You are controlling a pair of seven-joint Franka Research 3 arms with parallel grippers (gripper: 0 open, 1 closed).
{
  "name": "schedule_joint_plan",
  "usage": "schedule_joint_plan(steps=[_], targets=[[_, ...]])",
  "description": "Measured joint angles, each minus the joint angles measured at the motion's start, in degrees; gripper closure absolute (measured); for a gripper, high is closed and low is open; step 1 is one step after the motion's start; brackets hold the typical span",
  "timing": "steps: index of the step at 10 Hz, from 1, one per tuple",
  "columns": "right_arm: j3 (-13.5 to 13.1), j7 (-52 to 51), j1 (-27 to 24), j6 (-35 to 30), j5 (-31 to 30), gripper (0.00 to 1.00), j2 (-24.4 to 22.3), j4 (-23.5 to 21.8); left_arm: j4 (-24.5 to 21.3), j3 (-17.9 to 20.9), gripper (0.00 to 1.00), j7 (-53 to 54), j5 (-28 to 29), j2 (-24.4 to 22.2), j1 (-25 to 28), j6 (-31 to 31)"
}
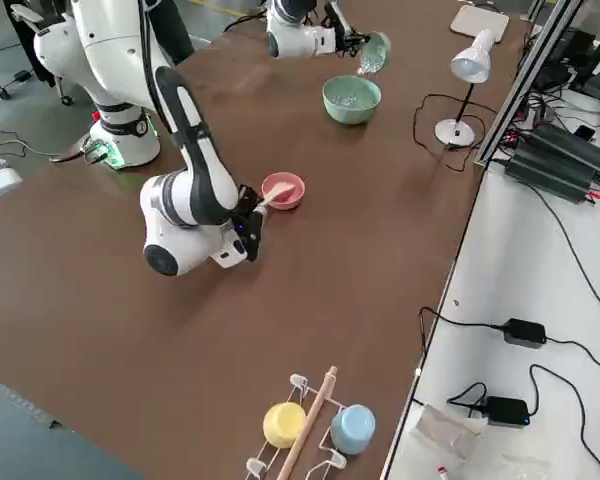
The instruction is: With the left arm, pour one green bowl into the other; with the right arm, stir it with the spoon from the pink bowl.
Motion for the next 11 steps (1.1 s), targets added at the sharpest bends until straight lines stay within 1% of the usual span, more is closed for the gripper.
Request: schedule_joint_plan(steps=[1, 2, 4, 5, 7, 9, 10, 11], targets=[[-0.32, 1.95, -0.03, -1.12, -0.46, 0.94, -0.5, 1.04, 0.05, 0.04, 0.96, -0.13, 0.44, 0.58, -0.66, -1.56], [-0.51, 5.1, -0.06, -1.81, -2.34, 0.94, -1.67, 2.28, 0.28, 0.16, 0.96, -0.13, 1.37, 0.59, -1.05, -2.05], [-0.26, 12.56, 0.38, -2.46, -8.64, 0.94, -5.89, 4.5, 1.14, 0.56, 0.96, -0.13, 2.9, 0.51, -1.1, -2.36], [-0.19, 15.07, 0.64, -2.67, -9.65, 0.94, -7.99, 4.68, 1.2, 0.63, 0.96, -0.13, 4.41, 0.56, -1.11, -3.64], [-0.14, 16.32, 0.85, -2.93, -11.51, 0.94, -10.28, 4.69, 1.16, 0.77, 0.96, -0.13, 6.72, 1.04, -1.09, -5.36], [-0.04, 17.01, 1.34, -2.93, -14.15, 0.94, -11.96, 4.74, 1.28, 1.36, 0.96, -0.13, 7.02, 1.17, -1.09, -5.37], [0.08, 17.98, 2.22, -2.9, -16.17, 0.94, -13.14, 4.85, 1.56, 1.52, 0.96, -0.13, 7.03, 1.02, -1.08, -5.4], [0.14, 20.5, 4.14, -2.7, -18.41, 0.94, -14.84, 5.05, 2.33, 1.51, 0.96, -0.11, 6.08, 0.24, -1.09, -5.01]])
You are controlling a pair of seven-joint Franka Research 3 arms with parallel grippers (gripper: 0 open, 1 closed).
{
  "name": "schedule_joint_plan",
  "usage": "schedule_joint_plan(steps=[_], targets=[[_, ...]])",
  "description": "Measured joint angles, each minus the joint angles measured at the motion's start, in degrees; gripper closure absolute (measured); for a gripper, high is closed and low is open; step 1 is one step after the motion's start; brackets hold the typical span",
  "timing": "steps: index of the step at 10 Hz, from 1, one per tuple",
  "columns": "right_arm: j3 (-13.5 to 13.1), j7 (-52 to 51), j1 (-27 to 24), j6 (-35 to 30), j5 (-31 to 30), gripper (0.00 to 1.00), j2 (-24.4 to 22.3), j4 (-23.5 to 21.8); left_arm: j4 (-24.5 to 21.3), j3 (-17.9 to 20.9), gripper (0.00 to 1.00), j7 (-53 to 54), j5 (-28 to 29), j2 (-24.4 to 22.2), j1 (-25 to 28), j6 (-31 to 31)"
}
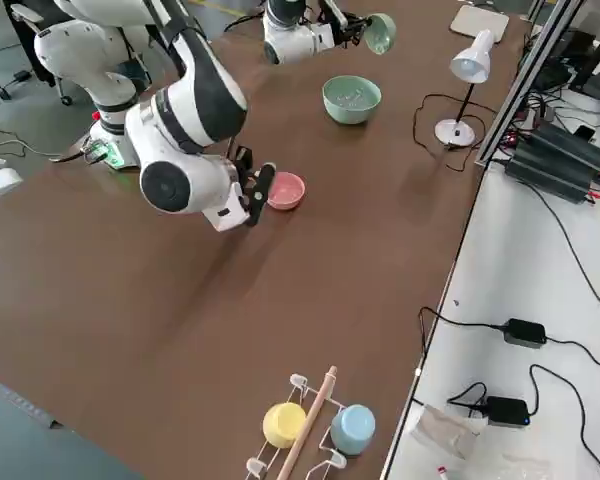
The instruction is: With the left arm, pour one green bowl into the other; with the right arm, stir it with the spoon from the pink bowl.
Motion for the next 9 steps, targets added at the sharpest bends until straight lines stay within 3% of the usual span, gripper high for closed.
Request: schedule_joint_plan(steps=[3, 5, 8, 9], targets=[[0.28, 9.08, 6.12, 1.09, -5.55, 0.94, -5.84, 0.32, 1.66, 0.31, 0.96, 1.36, -16.31, -8.24, 2.37, 4.09], [0.44, 17.4, 10.37, 1.47, -7.43, 0.94, -8.4, 1.01, 1.66, 0.6, 0.96, 4.33, -26.65, -14.15, 8.08, 7.42], [0.66, 31.84, 17.51, 1.57, -7.99, 0.94, -10.53, 3.15, 0.6, 0.6, 0.96, 6.44, -35.41, -18.85, 15.63, 16.15], [0.7, 36.37, 19.7, 1.7, -8.02, 0.94, -11.01, 3.67, -1.87, 0.58, 0.96, 7.57, -36.76, -20.69, 17.39, 19.7]])
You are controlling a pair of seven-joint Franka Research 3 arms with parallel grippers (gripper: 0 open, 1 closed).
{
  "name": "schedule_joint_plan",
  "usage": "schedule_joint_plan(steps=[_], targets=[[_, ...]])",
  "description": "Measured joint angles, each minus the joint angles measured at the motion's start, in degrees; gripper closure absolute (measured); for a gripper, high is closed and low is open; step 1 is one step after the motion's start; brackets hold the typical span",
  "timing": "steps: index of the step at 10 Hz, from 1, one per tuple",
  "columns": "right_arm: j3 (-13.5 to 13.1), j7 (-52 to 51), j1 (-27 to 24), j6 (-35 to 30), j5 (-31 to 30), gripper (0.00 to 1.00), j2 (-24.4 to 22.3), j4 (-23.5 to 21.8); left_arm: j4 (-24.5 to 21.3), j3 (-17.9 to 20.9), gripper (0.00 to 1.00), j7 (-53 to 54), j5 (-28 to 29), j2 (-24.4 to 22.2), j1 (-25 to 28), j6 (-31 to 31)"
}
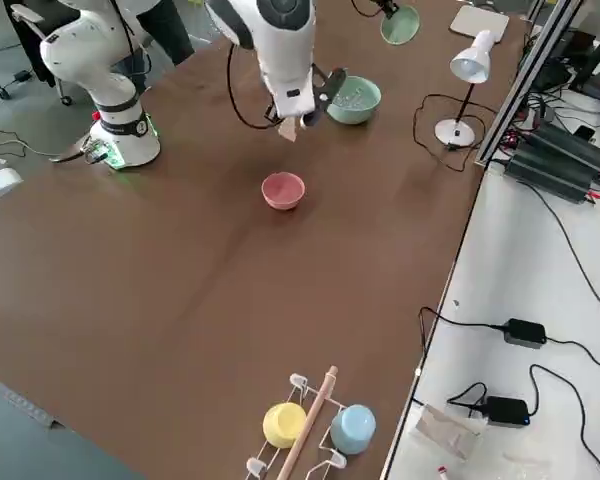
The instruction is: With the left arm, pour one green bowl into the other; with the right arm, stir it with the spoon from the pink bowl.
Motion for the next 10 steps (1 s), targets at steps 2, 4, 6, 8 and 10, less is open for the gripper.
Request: schedule_joint_plan(steps=[2, 4, 6, 8, 10], targets=[[0.08, 7.57, 4.42, 0.64, -0.03, 0.94, -0.66, 0.94, -8.42, 0.01, 0.96, 4.37, -2.62, -5.85, 2.39, 6.48], [0.14, 13.11, 7.92, 2.01, -0.05, 0.94, -1.16, 1.1, -15.56, 0.05, 0.96, 16.34, -8.04, -12.91, 6.78, 8.53], [0.21, 18.92, 11.42, 3.53, -0.07, 0.94, -1.38, 1.19, -19.92, 0.02, 0.96, 26.48, -10.27, -17.96, 13.01, 9.88], [0.32, 25.78, 16.25, 6.0, -0.07, 0.94, -1.62, 1.23, -26.44, -0.02, 0.96, 33.76, -11.55, -22.24, 17.37, 13.21], [0.4, 32.51, 21.39, 8.8, -0.1, 0.94, -1.69, 1.23, -33.04, -0.05, 0.96, 43.91, -16.91, -25.92, 24.29, 18.06]])
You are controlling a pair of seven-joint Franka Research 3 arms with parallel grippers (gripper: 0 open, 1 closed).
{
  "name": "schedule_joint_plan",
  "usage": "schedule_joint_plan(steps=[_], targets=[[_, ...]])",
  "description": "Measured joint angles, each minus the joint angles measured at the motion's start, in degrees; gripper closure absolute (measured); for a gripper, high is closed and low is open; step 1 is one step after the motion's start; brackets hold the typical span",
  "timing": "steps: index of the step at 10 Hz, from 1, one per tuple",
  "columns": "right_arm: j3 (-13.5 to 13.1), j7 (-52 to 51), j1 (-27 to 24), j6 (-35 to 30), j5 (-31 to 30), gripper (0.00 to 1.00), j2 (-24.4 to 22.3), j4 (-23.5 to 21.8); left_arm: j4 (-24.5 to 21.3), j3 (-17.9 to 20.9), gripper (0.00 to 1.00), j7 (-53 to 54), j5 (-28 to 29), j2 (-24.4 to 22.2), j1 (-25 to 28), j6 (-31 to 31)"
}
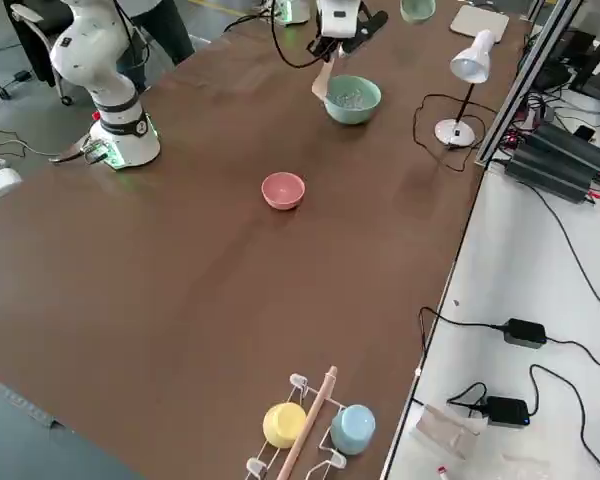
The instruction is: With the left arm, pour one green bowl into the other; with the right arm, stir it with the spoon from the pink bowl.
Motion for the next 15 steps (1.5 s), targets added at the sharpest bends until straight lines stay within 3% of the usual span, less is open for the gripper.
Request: schedule_joint_plan(steps=[3, 5, 7, 10, 15], targets=[[0.09, 6.94, 6.32, 4.09, -0.02, 0.94, 0.02, -0.19, -7.01, 0.04, 0.96, 13.48, -4.17, -1.4, 8.83, 6.61], [0.16, 11.67, 10.51, 9.76, 0.01, 0.94, 0.17, -0.84, -14.8, -0.05, 0.96, 17.15, -4.46, -1.07, 11.23, 15.96], [0.26, 16.33, 15.81, 16.57, 0.01, 0.94, 0.79, -2.39, -19.9, -0.11, 0.96, 23.22, -6.57, -0.22, 14.85, 20.36], [0.29, 21.35, 21.45, 22.49, -0.06, 0.94, 3.09, -3.65, -22.52, -0.26, 0.96, 26.75, -7.79, 2.89, 15.75, 25.95], [0.2, 21.46, 22.23, 27.01, -0.52, 0.94, 7.63, -3.9, -22.6, -0.28, 0.96, 36.29, -17.49, 7.52, 16.94, 31.05]])
